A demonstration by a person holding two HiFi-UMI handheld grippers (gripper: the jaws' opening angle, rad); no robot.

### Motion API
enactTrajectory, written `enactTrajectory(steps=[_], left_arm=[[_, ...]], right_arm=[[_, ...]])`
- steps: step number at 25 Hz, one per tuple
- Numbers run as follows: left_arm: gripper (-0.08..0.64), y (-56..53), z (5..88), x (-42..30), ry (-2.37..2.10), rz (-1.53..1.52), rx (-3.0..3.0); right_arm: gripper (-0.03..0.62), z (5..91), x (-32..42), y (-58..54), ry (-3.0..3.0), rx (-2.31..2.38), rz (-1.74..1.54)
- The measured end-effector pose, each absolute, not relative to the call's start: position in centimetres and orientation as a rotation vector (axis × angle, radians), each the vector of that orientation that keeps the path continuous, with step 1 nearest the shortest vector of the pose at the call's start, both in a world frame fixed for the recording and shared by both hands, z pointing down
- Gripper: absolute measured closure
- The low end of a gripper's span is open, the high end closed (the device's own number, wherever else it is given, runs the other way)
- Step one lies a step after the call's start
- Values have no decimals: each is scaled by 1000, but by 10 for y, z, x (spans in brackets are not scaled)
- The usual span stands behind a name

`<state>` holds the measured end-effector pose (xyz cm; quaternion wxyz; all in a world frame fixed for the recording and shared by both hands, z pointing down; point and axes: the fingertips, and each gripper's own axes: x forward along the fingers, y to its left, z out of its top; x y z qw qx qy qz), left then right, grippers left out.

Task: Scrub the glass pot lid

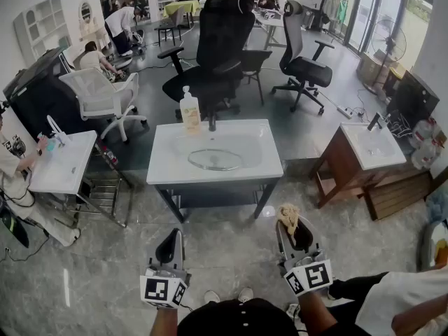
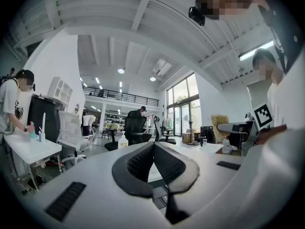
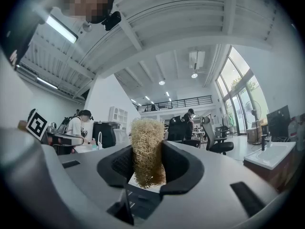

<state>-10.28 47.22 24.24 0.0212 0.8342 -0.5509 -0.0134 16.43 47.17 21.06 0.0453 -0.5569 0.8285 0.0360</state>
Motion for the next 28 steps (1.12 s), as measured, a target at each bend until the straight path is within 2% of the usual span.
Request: enactTrajectory(steps=[14, 28], left_arm=[[535, 475, 241, -112, -1679, -48, 2603], [535, 473, 257, -152, -1580, -41, 2638]], right_arm=[[440, 207, 151, 476, 2503, -1703, 110], [440, 216, 117, 482, 2446, -1749, 74]])
